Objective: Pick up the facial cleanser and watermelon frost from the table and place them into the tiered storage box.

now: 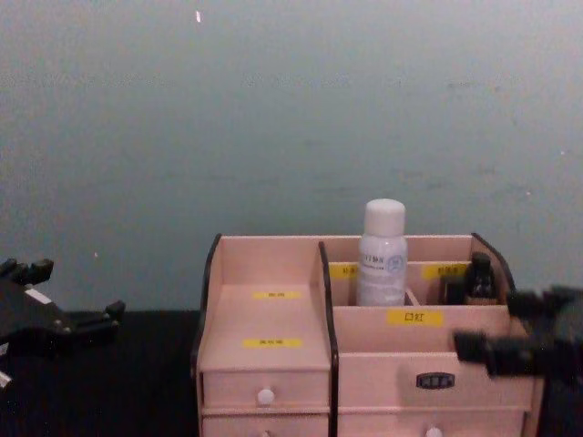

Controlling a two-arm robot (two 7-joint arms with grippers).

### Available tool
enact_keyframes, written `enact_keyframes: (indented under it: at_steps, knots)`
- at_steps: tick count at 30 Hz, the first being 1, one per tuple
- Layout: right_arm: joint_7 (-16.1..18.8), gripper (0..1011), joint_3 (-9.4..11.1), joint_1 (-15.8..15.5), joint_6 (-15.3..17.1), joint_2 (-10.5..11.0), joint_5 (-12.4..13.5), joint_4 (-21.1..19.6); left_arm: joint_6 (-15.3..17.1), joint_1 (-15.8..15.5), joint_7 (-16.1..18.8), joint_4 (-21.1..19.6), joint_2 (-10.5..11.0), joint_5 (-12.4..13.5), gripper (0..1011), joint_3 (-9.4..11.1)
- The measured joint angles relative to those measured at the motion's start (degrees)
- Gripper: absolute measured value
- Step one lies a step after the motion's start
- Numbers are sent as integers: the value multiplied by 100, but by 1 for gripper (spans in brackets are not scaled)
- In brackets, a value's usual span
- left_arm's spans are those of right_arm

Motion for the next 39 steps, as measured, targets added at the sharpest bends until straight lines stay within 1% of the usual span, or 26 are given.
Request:
enact_keyframes:
  at_steps: [1,2,5,7,11,13,17,18,20,26,31,39]
  knots:
    - [1,1000,12,-61,12,47,19,-49,0,0,0,0,0,0,1001,0]
    - [1,1000,36,-203,47,159,60,-157,0,0,0,0,0,0,1001,0]
    - [-3,1000,70,-404,120,330,116,-312,0,0,0,0,0,0,1001,0]
    - [-35,1000,85,-588,198,495,141,-432,0,0,0,0,0,0,1001,0]
    - [-43,1000,88,-731,255,640,155,-523,0,0,0,0,0,0,1001,0]
    - [-39,1000,86,-831,291,755,168,-592,0,0,0,0,0,0,1001,0]
    - [-9,1000,71,-913,357,885,193,-669,0,0,0,0,0,0,1001,0]
    - [-9,1000,71,-913,357,885,193,-669,0,0,0,0,0,0,1001,0]
    - [31,1000,50,-933,408,959,213,-703,0,0,0,0,0,0,1001,1]
    - [179,1000,-82,-885,543,1136,235,-751,0,0,0,0,0,0,1001,0]
    - [183,1000,-160,-828,622,1185,233,-757,0,0,0,0,0,0,1001,0]
    - [141,1000,-272,-750,709,1207,185,-718,0,0,0,0,0,0,1001,0]
